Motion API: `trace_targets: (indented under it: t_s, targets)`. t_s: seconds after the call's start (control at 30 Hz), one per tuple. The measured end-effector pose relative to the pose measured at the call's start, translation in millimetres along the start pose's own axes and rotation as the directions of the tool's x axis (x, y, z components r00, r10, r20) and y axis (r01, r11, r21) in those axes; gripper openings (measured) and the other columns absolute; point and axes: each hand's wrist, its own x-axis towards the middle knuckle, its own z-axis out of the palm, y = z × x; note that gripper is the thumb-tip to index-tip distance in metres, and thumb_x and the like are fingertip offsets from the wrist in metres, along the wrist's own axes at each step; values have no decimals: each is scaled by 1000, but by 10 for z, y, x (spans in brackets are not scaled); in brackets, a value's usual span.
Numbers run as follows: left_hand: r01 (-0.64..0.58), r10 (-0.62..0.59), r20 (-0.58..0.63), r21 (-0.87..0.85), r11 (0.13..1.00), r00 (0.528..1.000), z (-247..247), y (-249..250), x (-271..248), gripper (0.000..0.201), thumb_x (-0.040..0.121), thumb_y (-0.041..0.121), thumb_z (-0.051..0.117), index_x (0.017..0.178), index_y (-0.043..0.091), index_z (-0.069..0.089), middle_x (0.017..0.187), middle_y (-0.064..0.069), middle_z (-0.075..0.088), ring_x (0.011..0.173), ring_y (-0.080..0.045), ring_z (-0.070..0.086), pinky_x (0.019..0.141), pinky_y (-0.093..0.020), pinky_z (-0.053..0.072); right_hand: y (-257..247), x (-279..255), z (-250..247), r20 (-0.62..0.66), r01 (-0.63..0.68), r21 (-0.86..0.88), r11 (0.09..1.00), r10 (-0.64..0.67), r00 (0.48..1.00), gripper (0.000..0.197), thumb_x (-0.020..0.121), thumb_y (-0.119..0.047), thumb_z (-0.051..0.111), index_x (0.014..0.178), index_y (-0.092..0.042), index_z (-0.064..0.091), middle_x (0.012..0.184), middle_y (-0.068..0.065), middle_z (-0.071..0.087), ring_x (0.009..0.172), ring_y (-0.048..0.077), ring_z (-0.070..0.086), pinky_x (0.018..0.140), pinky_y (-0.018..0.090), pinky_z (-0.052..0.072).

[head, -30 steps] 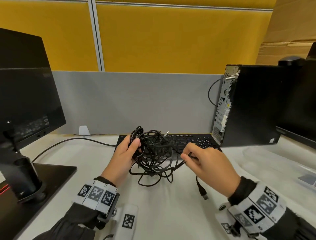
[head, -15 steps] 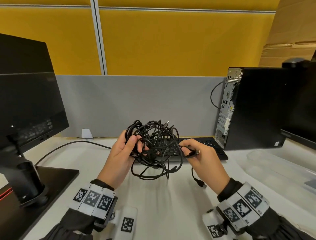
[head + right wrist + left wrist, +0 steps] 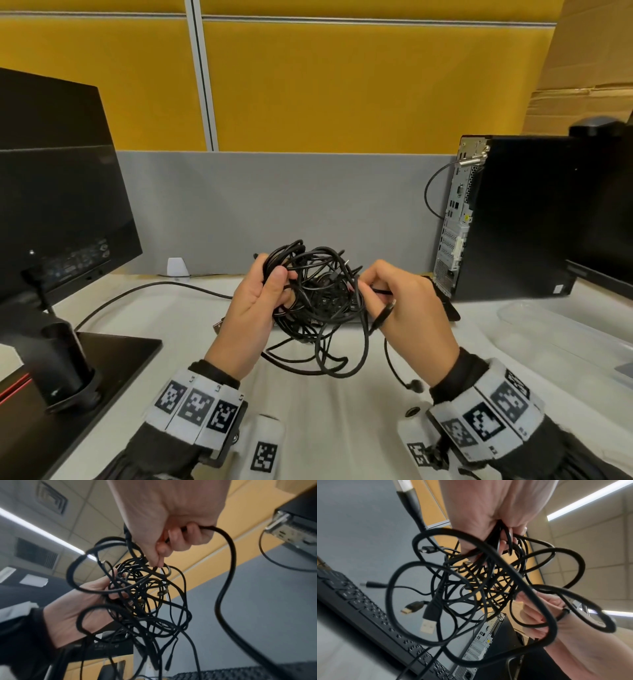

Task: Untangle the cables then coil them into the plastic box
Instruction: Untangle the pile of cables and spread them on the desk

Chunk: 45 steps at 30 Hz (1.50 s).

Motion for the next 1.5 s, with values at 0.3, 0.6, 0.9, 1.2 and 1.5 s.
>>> trace_targets:
  t_s: [0.3,0.6,0.9,1.2,1.5]
  targets:
    - [-64,46,92,197,978,995,62,157,-91,48,83,58,31,73,28,67,62,23,63,62,8,59,58,-4,43,69,59,18,335,-397,426,813,266,904,31,91,-3,55,115,-19,43,57,-3,50,59,3,59,67,14,46]
    - [-60,31,125,242,968,992,6,55,-94,47,80,52,43,70,16,72,73,-8,66,76,-19,61,82,-27,47,196,17,204,234,-243,216,946,192,953,18,90,-3,54,90,-20,58,69,16,61,58,19,50,57,24,42]
    - [58,-179,205,489,871,962,-270,-108,3,77,54,63,70,120,67,29,130,29,36,121,20,31,94,-14,34,270,73,151,297,-420,475,773,309,904,18,98,-11,46,90,2,57,56,-6,50,46,0,41,47,15,34]
    - [136,-131,-37,221,966,991,-65,-259,-46,15,90,28,51,103,34,57,99,20,67,98,3,61,83,-18,46,377,51,227,335,-399,422,814,269,903,14,91,-10,56,97,-23,52,64,8,50,59,15,50,58,18,44]
    - [327,-320,-120,42,944,940,-76,-261,-26,21,96,23,45,105,18,63,107,-13,66,104,-28,61,95,-44,48,454,85,157,304,-316,347,883,213,929,18,85,-5,64,91,-22,64,71,-9,63,72,5,58,75,17,46]
